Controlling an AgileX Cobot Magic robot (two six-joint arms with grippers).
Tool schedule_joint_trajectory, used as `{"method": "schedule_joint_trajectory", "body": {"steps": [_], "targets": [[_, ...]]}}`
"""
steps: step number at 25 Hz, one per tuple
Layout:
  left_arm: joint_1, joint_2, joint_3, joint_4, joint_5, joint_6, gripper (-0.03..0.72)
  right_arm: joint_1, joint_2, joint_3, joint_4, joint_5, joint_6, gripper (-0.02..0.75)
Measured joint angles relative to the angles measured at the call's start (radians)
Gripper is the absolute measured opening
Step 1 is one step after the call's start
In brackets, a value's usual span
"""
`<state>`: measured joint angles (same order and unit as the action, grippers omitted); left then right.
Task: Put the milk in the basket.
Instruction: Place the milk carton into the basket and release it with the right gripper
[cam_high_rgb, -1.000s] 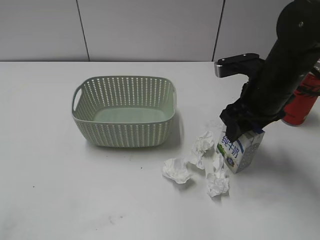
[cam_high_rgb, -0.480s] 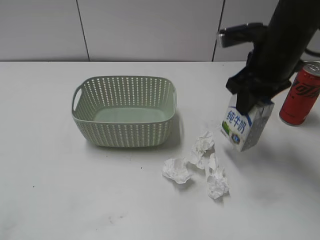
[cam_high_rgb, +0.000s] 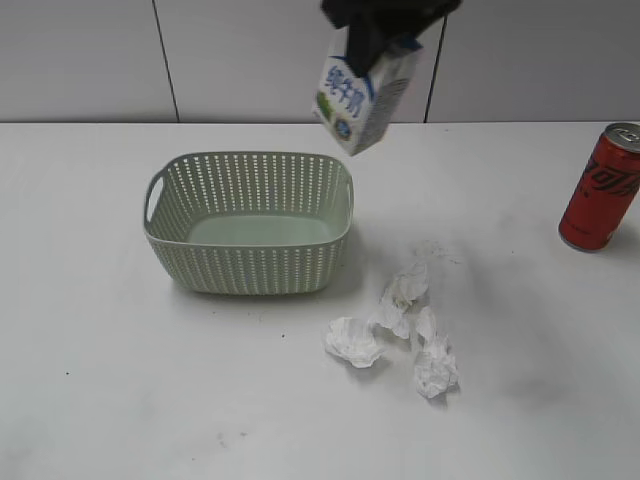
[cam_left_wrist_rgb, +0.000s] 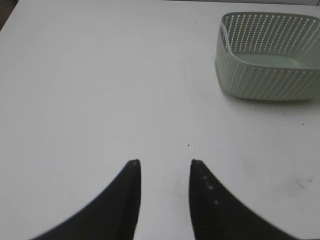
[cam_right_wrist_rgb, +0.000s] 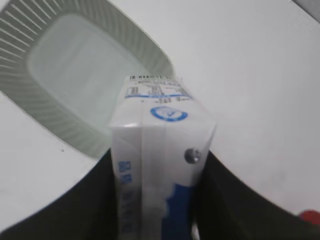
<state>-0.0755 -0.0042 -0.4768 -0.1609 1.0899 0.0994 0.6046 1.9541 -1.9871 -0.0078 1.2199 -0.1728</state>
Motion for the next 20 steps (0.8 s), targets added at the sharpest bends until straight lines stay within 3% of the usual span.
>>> {"method": "schedule_joint_trajectory", "body": {"steps": [7, 20], "targets": [[0.0, 0.0, 0.0, 0.0, 0.0, 0.0, 0.237, 0.123, 0.24, -0.185, -0.035, 0.0, -0.001, 0.327], [0.0, 0.0, 0.0, 0.0, 0.0, 0.0, 0.237, 0.13, 0.424, -0.19, -0.055, -0.009, -0.001, 0.328]]}}
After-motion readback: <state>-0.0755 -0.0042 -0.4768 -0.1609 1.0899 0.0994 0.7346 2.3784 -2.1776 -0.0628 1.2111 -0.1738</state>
